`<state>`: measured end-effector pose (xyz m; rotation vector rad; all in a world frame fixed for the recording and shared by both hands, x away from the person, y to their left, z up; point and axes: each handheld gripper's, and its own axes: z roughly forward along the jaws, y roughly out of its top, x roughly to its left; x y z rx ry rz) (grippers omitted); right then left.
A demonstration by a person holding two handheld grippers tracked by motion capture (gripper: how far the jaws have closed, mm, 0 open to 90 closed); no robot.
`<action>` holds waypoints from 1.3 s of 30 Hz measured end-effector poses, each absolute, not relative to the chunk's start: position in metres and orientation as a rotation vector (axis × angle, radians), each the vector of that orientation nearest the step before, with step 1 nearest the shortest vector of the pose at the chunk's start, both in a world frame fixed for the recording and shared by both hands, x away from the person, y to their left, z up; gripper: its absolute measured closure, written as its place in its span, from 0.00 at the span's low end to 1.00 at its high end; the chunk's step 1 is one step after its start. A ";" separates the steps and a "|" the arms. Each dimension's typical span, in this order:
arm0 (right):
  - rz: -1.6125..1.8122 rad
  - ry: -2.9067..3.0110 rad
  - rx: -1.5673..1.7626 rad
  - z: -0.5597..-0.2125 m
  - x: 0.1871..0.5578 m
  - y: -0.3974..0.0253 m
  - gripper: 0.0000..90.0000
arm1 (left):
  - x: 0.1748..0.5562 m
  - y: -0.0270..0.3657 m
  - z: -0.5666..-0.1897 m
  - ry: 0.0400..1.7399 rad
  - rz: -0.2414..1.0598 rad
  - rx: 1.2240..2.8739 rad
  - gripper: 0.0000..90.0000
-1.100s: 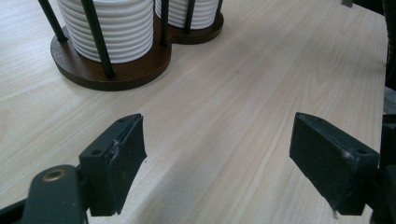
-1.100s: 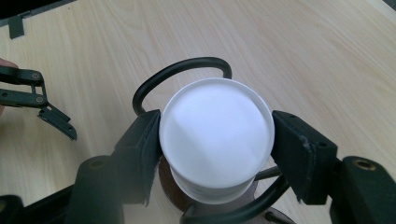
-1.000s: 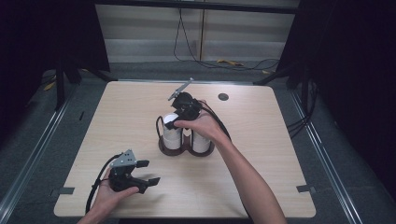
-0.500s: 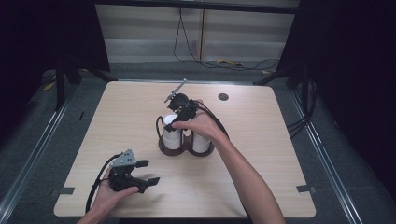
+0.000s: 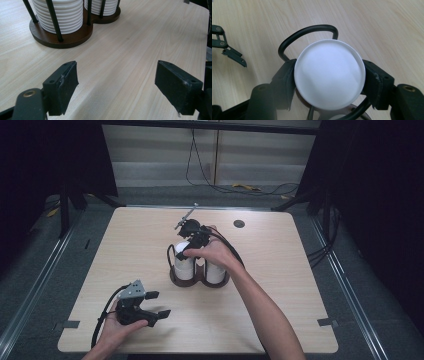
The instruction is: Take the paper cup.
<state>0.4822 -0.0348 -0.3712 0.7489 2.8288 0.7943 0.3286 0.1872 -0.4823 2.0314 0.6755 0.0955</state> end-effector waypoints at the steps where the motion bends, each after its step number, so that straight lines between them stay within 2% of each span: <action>1: 0.809 2.825 0.747 -0.370 0.482 -0.035 0.38 | 0.329 0.187 -0.482 0.674 0.096 2.033 0.21; 39: 0.911 2.773 0.729 -0.348 0.475 -0.044 0.40 | 0.330 0.186 -0.484 0.688 0.075 2.031 0.22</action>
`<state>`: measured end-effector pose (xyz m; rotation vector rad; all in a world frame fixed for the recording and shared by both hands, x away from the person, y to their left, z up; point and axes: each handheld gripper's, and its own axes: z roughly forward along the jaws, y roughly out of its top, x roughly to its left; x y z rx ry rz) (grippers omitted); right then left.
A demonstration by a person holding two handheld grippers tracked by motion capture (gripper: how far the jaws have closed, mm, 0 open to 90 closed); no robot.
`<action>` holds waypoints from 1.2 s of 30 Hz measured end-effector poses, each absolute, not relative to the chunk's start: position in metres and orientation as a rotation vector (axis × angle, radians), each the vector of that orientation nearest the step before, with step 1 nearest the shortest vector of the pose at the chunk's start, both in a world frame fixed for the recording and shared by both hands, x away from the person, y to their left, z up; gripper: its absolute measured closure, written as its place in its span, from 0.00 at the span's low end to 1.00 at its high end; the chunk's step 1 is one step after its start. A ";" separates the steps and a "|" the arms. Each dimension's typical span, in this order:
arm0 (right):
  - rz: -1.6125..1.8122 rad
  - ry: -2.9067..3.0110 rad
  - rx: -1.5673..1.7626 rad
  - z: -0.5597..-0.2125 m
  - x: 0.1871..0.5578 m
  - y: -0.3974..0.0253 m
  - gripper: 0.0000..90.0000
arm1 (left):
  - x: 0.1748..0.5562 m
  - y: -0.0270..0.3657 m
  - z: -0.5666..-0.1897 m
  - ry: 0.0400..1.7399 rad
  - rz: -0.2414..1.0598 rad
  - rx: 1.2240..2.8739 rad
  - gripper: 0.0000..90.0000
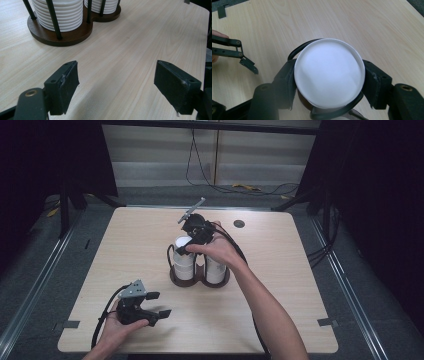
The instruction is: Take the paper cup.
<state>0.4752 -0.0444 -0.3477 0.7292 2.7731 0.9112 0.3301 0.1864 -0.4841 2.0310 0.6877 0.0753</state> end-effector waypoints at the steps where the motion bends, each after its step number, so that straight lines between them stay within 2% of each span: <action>1: 0.911 2.773 0.729 -0.348 0.475 -0.044 0.40 | 0.330 0.187 -0.484 0.688 0.074 2.032 0.22; 36: 1.081 2.687 0.728 -0.323 0.466 -0.060 0.41 | 0.333 0.189 -0.484 0.711 0.072 2.000 0.22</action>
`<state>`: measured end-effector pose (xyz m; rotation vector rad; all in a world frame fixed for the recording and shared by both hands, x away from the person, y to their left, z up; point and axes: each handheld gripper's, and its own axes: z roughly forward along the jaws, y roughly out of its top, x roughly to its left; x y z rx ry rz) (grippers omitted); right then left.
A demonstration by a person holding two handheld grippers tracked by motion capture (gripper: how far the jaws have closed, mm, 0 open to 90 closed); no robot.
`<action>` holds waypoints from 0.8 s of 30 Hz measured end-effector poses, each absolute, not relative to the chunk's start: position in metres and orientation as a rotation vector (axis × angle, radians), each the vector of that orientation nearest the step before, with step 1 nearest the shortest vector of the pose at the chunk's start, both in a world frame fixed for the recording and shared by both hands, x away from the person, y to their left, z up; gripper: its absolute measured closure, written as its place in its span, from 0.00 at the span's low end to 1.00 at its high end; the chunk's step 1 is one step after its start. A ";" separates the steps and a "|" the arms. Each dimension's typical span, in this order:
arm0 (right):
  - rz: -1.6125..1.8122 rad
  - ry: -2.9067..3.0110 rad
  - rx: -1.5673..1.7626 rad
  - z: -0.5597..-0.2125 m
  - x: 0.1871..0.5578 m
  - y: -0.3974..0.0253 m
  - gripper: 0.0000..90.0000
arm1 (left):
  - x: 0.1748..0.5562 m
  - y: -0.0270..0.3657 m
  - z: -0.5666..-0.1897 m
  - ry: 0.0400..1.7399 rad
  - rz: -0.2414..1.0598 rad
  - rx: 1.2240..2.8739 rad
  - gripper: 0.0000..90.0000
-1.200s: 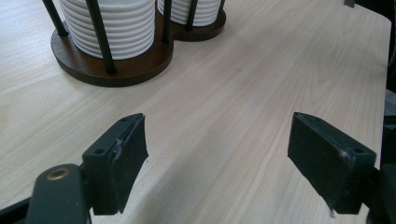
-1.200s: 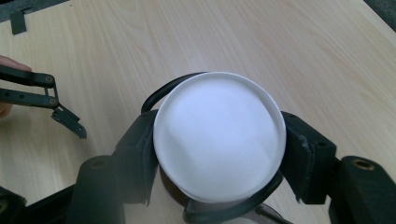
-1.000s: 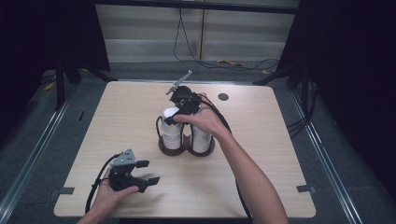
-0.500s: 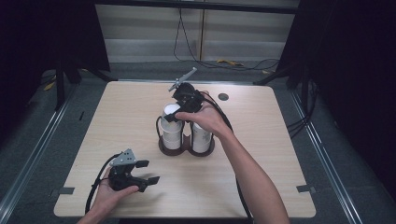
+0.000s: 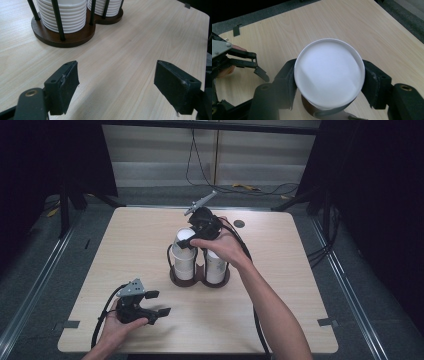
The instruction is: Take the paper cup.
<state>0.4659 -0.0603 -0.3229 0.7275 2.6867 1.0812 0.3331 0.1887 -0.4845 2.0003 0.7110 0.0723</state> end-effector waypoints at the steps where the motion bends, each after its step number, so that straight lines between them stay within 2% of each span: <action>1: 1.081 2.687 0.728 -0.323 0.466 -0.060 0.41 | 0.333 0.189 -0.484 0.713 0.074 2.002 0.22; 24: 1.225 2.626 0.735 -0.316 0.448 -0.080 0.41 | 0.345 0.190 -0.469 0.719 0.091 1.941 0.19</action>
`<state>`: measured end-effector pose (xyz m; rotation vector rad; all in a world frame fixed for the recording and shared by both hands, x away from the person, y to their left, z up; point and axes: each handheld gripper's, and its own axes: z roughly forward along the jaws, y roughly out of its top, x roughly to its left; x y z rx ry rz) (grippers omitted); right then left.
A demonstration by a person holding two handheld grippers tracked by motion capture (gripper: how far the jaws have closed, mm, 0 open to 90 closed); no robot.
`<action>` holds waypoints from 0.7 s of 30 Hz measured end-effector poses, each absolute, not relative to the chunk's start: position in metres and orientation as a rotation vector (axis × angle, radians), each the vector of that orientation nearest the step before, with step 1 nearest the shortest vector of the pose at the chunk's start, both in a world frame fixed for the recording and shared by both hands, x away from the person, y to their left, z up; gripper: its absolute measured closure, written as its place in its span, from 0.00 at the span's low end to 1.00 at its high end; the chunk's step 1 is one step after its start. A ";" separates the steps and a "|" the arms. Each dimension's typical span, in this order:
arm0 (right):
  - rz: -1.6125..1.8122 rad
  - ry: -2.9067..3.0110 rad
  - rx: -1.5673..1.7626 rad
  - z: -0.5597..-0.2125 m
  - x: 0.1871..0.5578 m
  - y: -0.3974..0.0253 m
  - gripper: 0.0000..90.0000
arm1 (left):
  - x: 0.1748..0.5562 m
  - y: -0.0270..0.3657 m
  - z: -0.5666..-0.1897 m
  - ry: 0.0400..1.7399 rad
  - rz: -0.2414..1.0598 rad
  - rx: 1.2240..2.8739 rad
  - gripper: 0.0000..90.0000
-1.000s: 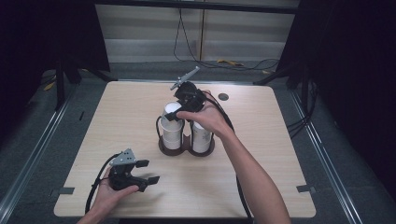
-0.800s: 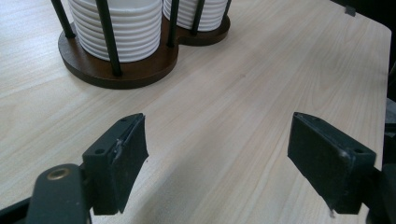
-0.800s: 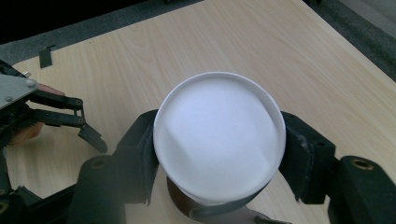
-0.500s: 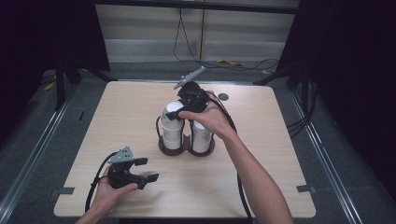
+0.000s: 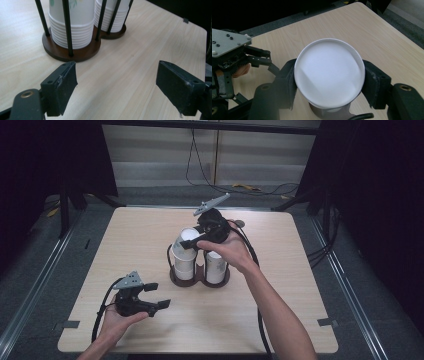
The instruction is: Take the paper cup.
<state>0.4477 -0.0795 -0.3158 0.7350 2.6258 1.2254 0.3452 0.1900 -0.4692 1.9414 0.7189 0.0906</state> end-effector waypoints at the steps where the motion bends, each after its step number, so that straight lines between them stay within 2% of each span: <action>1: 1.225 2.624 0.734 -0.316 0.446 -0.080 0.41 | 0.345 0.190 -0.468 0.716 0.091 1.940 0.19; 12: 1.321 2.578 0.723 -0.313 0.425 -0.092 0.41 | 0.349 0.185 -0.457 0.709 0.114 1.926 0.24; 21: 1.350 2.588 0.715 -0.324 0.401 -0.098 0.41 | 0.353 0.172 -0.449 0.676 0.102 1.908 0.23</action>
